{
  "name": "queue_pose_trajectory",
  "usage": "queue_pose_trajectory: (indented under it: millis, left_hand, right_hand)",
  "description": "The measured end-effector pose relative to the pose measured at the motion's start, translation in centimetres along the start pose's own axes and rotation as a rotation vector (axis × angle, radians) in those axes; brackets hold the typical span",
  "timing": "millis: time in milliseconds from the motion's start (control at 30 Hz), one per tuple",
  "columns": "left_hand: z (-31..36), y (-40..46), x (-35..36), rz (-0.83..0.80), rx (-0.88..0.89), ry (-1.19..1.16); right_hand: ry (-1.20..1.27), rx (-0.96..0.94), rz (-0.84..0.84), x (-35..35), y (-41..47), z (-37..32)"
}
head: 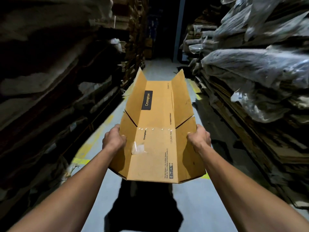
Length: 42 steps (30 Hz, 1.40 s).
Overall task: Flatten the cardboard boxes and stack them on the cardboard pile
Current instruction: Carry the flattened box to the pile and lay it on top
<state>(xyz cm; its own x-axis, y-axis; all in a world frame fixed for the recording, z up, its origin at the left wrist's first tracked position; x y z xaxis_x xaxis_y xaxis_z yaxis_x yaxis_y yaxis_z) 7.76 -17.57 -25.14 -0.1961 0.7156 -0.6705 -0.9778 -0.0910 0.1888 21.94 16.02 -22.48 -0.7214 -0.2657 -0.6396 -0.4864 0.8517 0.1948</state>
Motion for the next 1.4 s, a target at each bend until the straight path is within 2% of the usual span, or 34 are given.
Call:
queue_pose_trajectory:
  millis: [200,467,733,1033,1233,1400]
  left_hand:
    - [12.6,3.6,-14.3,0.028,0.057,0.006]
    - [33.4,11.5,-38.5,-0.003,0.090,-0.014]
    - [48.5,18.5,-59.4,0.006,0.104,-0.019]
    - [56.5,22.5,-75.6,0.036,0.215,-0.072]
    - [57.5,25.4,-81.9,0.062,0.232,-0.035]
    - [56.6,28.8,-84.8,0.087,0.238,0.004]
  right_hand:
    - [0.033,0.036,-0.023,-11.2,1.2,-13.3]
    - [0.099,0.050,-0.031,-29.1,5.5,-38.5]
    - [0.110,-0.031,-0.022,-43.1,8.7,-60.7]
    - [0.210,-0.018,-0.016,-52.1,7.2,-74.6]
    - [0.258,-0.031,-0.058,-52.4,6.3,-80.2]
    - [0.292,-0.067,-0.118,-49.5,6.2,-84.1]
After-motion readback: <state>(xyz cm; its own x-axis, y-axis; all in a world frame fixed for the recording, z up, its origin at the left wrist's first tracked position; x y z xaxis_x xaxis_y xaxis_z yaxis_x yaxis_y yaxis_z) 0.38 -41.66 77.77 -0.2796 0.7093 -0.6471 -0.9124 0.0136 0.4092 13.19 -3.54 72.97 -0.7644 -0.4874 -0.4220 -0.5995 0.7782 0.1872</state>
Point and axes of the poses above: each hand's wrist, its own y-axis towards the middle knuckle, its own x-axis out of the palm, z = x × y, the point moved 5 cm from there along y, towards the middle knuckle, and after that the axes turned 9 degrees about z, right-handed, at the moved point
